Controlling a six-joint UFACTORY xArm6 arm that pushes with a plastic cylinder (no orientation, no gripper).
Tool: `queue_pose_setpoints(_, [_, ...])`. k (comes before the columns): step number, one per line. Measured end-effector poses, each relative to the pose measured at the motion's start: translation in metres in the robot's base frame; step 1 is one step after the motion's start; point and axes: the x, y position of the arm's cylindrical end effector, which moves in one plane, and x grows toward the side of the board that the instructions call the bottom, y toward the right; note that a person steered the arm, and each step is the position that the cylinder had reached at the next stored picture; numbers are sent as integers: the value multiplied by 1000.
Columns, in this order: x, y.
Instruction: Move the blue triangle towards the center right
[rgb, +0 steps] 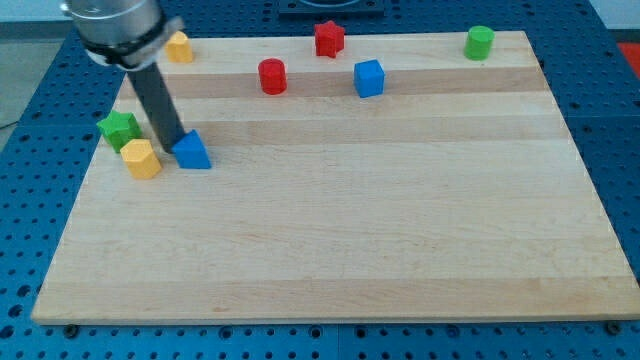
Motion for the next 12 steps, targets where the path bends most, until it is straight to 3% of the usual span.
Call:
queue_pose_setpoints(2, [0, 28])
queue_pose_setpoints(3, [-19, 94])
queue_pose_setpoints(5, [-58, 92])
queue_pose_setpoints(6, [-73, 123])
queue_pose_setpoints(8, [-12, 91])
queue_pose_setpoints(10, [-3, 19])
queue_pose_setpoints(11, [7, 37])
queue_pose_setpoints(12, [7, 112])
